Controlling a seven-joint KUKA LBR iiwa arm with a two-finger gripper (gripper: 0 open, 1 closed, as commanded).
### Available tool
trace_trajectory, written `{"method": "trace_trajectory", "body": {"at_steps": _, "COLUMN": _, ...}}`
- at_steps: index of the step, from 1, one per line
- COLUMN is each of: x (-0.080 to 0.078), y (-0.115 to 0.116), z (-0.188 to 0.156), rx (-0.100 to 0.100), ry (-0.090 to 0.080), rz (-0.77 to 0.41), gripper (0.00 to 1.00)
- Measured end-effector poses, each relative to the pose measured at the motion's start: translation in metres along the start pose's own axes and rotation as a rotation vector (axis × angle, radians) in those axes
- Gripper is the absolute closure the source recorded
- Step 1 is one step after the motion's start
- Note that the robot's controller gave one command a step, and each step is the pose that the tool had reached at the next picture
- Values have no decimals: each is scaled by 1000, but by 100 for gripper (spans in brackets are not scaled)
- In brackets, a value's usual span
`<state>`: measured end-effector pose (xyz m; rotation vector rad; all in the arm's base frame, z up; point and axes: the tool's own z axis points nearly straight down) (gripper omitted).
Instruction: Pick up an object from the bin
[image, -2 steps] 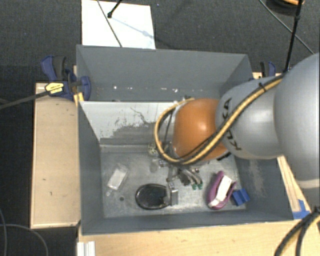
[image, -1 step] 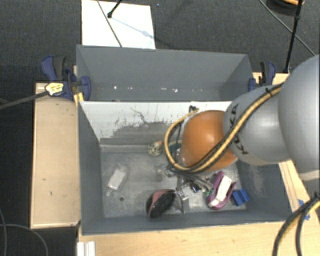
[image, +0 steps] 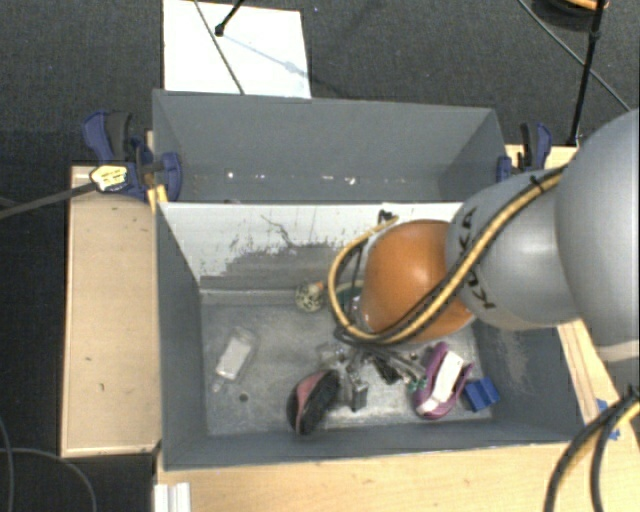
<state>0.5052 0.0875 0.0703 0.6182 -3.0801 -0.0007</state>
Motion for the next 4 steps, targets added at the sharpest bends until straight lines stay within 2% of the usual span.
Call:
{"method": "trace_trajectory", "body": {"at_steps": 1, "x": 31, "y": -22, "z": 0, "rx": 2, "ry": -4, "rz": -128, "gripper": 100}}
{"method": "trace_trajectory", "body": {"at_steps": 2, "x": -15, "y": 16, "z": -1, "rx": 0, "ry": -5, "rz": 4, "gripper": 100}}
{"method": "trace_trajectory", "body": {"at_steps": 3, "x": -56, "y": 62, "z": -23, "rx": -1, "ry": -6, "rz": 145, "gripper": 100}}
{"method": "trace_trajectory", "body": {"at_steps": 4, "x": -61, "y": 70, "z": -154, "rx": 0, "ry": -3, "rz": 187, "gripper": 100}}
